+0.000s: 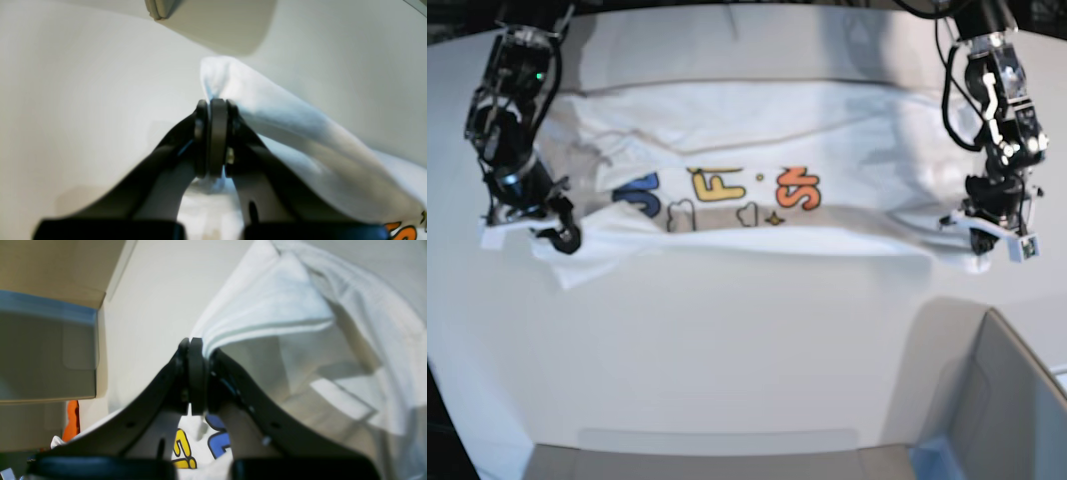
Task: Layout the t-shirt on the table in an organized manner, then fold the t-shirt properly
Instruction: 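Lift the printed half with both grippers and fold it over the other half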
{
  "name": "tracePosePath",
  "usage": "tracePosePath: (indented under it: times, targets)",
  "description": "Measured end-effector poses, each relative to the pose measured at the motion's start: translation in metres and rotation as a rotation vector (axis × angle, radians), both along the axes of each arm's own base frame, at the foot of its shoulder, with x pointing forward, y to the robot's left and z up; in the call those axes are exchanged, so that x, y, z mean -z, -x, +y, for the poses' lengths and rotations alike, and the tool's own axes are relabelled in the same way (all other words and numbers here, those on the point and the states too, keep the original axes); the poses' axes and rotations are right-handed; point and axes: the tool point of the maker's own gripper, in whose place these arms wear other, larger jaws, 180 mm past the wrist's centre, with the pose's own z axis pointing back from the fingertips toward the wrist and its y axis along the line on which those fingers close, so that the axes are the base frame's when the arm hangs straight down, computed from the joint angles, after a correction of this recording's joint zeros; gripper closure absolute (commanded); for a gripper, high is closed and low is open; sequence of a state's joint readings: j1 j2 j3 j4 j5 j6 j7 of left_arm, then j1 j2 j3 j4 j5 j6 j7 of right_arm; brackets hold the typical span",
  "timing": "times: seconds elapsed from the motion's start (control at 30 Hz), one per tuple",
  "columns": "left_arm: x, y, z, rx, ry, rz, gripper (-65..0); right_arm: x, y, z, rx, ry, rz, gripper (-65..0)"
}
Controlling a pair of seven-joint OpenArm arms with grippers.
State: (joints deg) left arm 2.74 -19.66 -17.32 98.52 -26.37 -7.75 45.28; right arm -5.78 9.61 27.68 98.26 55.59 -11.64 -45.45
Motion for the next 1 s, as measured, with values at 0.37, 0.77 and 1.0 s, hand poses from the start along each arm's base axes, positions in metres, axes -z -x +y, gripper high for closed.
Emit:
tracePosePath:
  times: [0.37,0.77,1.0]
  targets:
    - [0.025,0.025,0.000,-0.001,0.004,0.083,0.0,-0.004,0.037,-0.005,0.010,0.006,0.006,0.0]
    - [0.026,0.053,0.003,-0.012,-0.017,0.104,0.0,0.001,0.077,0.008,-0.026,-0.005,0.054,0.0]
    - [0.023,0.065,0.008,-0.021,-0.040,0.107,0.0,0.018,0.104,0.012,-0.030,-0.041,0.125,0.0]
